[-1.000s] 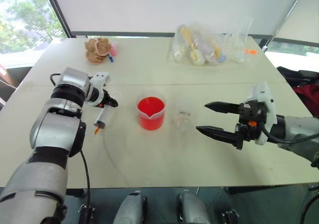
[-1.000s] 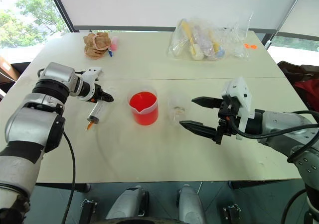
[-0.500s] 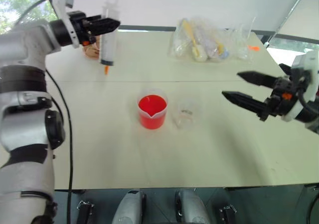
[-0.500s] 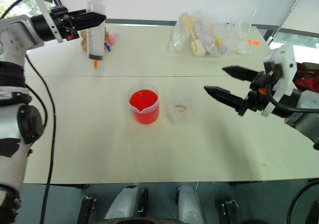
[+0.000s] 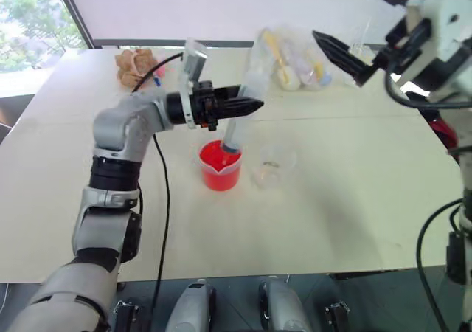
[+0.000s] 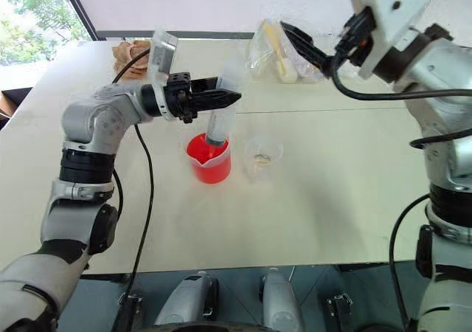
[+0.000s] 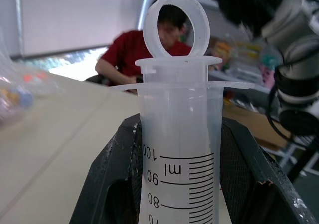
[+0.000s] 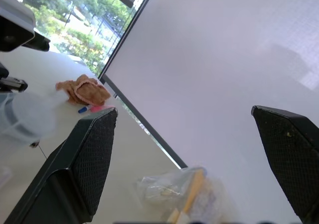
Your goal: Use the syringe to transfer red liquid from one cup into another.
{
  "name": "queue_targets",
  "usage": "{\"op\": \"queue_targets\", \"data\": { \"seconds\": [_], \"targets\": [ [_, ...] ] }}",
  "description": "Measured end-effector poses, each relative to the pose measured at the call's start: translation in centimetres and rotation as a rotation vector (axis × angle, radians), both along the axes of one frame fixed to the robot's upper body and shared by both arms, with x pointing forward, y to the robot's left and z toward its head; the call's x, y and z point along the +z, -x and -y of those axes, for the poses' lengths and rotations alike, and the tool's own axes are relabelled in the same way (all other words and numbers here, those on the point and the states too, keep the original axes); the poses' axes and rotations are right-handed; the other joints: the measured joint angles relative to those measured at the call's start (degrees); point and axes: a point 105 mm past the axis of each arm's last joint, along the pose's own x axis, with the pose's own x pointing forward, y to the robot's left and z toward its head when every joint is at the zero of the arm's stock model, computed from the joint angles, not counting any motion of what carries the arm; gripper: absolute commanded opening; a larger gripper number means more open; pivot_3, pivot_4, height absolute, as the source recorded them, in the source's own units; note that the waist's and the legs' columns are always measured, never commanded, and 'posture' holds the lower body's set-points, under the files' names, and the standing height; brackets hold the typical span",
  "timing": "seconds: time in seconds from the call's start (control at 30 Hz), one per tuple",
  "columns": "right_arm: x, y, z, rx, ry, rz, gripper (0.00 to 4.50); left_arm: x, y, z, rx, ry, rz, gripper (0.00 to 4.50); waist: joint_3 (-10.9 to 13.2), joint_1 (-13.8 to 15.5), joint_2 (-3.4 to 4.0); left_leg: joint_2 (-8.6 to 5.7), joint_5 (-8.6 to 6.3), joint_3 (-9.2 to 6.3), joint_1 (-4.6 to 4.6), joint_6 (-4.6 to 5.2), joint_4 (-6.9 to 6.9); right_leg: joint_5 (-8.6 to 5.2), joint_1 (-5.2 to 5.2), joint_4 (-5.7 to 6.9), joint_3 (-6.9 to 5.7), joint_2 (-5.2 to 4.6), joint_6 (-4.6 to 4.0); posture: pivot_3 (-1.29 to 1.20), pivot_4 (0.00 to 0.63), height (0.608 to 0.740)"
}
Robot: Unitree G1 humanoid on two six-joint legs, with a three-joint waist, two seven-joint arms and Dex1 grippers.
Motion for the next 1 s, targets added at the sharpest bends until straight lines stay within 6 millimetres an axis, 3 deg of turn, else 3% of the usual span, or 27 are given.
{"op": "queue_targets", "data": {
  "seconds": [0.1,0.5,0.73,1.0],
  "targets": [
    [-0.4,-0.5,-1.0,0.018,0.001,-0.022,4.5,0.3,-0.4,0.0,0.044,-0.009,0.074,1.49,0.0,0.1,0.0,-0.01,0.0,0.0,0.0,0.0,0.0,0.0,0.0,-0.01,0.0,-0.02,0.0,0.0,0.15,0.74],
    [-1.3,0.9,-4.4,0.141,0.007,-0.131,4.5,0.1,0.1,-1.1,0.117,-0.044,0.143,1.49,0.0,0.1,0.01,-0.01,-0.12,-0.03,0.0,0.22,0.0,0.0,0.0,-0.01,0.0,-0.03,-0.01,0.0,0.15,0.74],
    [-2.6,0.4,-6.2,0.16,0.012,-0.186,4.5,-0.9,0.1,-0.8,0.178,-0.04,0.152,1.49,0.0,0.2,0.02,-0.02,-0.11,-0.03,0.0,0.2,0.0,0.01,0.0,-0.01,0.0,-0.03,-0.01,0.0,0.15,0.74],
    [-3.8,-1.4,-5.8,0.084,0.032,-0.219,4.5,-1.1,0.7,-0.8,0.234,-0.019,0.2,1.49,0.0,0.2,0.02,-0.03,-0.1,-0.03,0.0,0.17,0.0,0.01,0.0,-0.01,0.0,-0.04,-0.01,0.0,0.15,0.74]
  ]
}}
